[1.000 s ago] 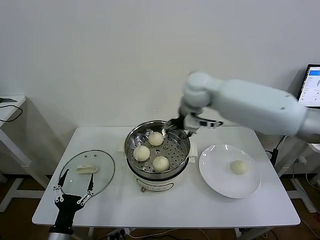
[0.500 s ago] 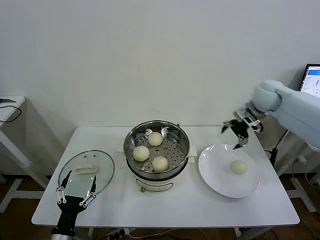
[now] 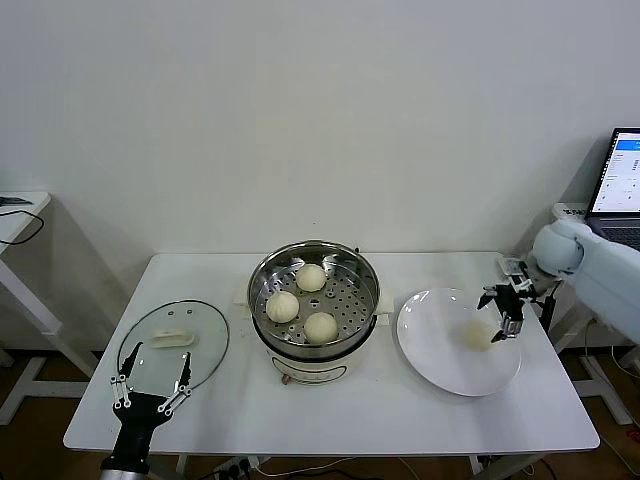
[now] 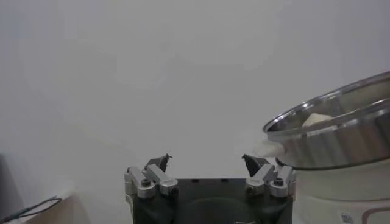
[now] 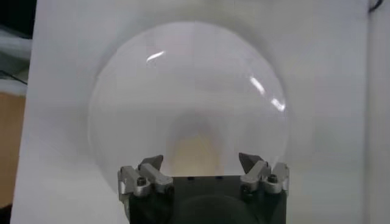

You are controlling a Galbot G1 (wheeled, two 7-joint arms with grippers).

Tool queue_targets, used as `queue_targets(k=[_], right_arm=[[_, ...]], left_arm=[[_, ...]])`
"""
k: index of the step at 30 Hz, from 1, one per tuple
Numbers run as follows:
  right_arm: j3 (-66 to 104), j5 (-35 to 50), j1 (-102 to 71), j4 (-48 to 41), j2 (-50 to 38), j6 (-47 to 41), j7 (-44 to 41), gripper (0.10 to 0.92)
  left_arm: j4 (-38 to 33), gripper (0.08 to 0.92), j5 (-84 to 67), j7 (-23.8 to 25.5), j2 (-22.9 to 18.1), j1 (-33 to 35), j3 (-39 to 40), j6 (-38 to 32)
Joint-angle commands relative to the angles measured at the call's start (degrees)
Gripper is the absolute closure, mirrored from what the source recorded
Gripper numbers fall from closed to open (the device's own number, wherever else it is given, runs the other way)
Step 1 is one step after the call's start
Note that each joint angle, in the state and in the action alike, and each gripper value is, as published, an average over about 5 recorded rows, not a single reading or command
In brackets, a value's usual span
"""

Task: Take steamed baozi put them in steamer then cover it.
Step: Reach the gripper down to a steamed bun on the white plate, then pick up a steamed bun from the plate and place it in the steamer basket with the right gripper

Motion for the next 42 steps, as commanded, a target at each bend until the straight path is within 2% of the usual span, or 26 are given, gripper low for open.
queue_targets(k=[1,17,25,30,34,38,42], right_arm=[[2.6,-1.4,-5.7,-5.6,2.1,-1.2,2.0,0.203],[3.1,-1.6,-5.9,-8.7,5.6,-0.7,4.9,0.205],[2.7,-1.4,-5.3,-8.7,6.0,-0.6,5.0,0.320],[2.0,-0.9,-3.5,-6.7,5.1,-0.7,3.5,0.357],[1.0,-0.5,2.4,-2.5,3.7,0.0,-0.9,0.363],[-2.9,4.2,11.5,2.8,3.2,-0.2,-5.0,0.364],[-12.6,13.9,24.1,7.8,4.7,-3.0,-6.9,0.366]], left_arm=[[0.3,0.177,0.0,0.2,0.3,0.1,-0.3,-0.7],[0.7,0.177,0.1,0.1,0.1,-0.2,-0.5,-0.8],[0.8,0.177,0.1,0.0,0.2,-0.3,-0.3,-0.8],[0.9,0.177,0.1,0.0,0.2,-0.3,-0.3,-0.8],[0.8,0.177,0.1,0.0,0.3,-0.4,-0.2,-0.8],[1.1,0.177,0.1,0.0,0.4,-1.0,0.1,-0.6],[1.4,0.177,0.3,0.1,0.4,-1.5,0.5,-0.7]])
